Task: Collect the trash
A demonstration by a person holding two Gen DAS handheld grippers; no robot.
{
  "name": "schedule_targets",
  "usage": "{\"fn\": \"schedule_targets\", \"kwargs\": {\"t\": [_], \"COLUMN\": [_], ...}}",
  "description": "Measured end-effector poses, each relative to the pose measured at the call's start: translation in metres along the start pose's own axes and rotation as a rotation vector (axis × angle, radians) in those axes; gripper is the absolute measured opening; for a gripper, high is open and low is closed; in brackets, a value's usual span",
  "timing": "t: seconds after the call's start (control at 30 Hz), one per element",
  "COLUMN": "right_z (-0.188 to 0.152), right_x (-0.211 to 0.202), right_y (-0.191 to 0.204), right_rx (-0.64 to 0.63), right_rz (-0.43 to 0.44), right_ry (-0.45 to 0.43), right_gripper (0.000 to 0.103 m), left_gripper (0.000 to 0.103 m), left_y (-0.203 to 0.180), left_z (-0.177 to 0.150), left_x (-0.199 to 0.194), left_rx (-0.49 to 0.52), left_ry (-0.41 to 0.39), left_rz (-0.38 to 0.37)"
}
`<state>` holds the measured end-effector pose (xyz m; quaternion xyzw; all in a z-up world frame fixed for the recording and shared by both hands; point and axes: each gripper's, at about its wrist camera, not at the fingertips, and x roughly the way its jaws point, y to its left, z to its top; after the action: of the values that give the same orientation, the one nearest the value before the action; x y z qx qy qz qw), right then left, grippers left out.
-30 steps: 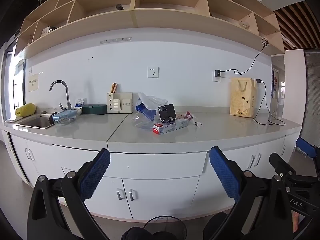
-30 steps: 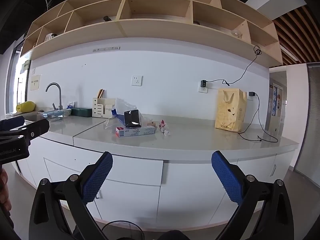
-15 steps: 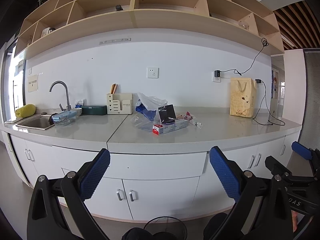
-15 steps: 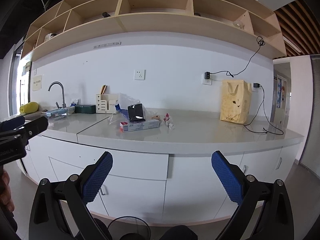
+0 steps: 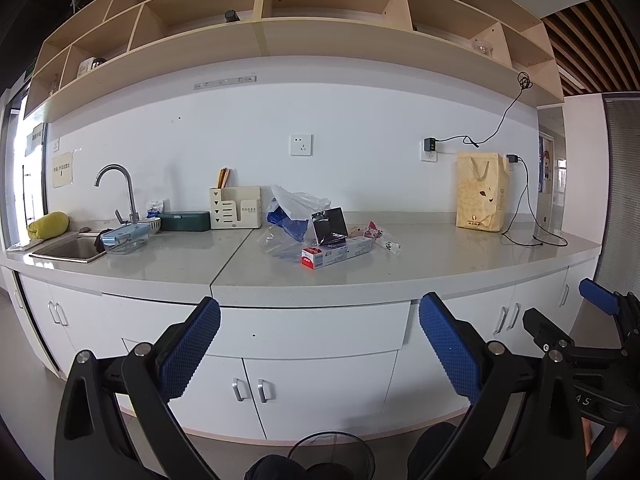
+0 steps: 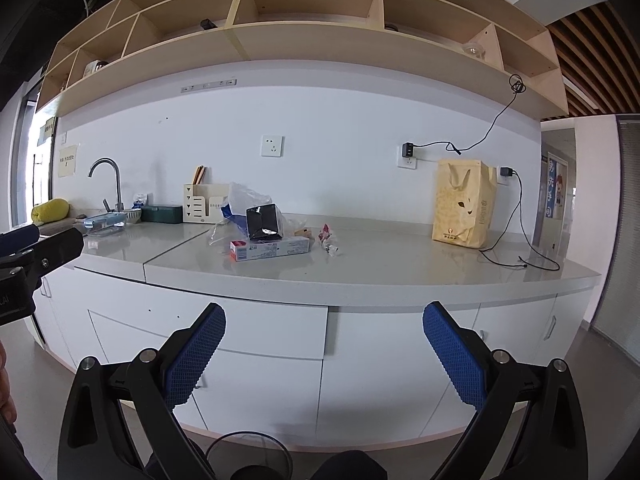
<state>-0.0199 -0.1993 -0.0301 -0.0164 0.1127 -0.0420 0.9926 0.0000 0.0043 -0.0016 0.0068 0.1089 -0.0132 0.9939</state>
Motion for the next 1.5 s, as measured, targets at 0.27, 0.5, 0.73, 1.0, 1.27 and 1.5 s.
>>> {"fn": "schedule_targets", "kwargs": {"t": [0.27, 0.5, 0.73, 1.0, 1.27, 1.5], "right_z": [0.0004, 0.0016, 0.0003, -0.0001, -0.0003, -0.0016], "right_x": [-0.0013, -0.0002, 0.001, 0.0001, 0.0006, 0.0], "right_y": [-0.0022, -0.0045, -0.0036, -0.0013, -0.0002, 0.0031], "right_rx": [0.003, 0.014, 0.003, -0.005, -0.007, -0.01], "right_rz": [-0.008, 0.018, -0.007, -0.013, -0.016, -0.01], "right_ry": [-0.008, 0.004, -0.003, -0.009, -0.011, -0.009], "right_gripper": [0.1, 0.1, 0.1, 0.1, 0.1, 0.1], "left_gripper": [0.099, 0.099, 0.099, 0.099, 0.099, 0.099], "left_y": [0.0001, -0.0008, -0.005, -0.005, -0.0049, -0.0048], "left_z": [-0.0006, -0.0021, 0.0013, 0.0016, 0.0005, 0.0008], "left_x": [-0.0018, -0.0032, -0.0038, -0.0084, 0.0013, 0.0014], "left_rx": [0.0, 0.005, 0.012, 0.016, 0.012, 0.015], "left_ry": [0.002, 0.01, 0.011, 0.011, 0.012, 0.01], "left_rz": [0.002, 0.001, 0.005, 0.006, 0.008, 0.017]}}
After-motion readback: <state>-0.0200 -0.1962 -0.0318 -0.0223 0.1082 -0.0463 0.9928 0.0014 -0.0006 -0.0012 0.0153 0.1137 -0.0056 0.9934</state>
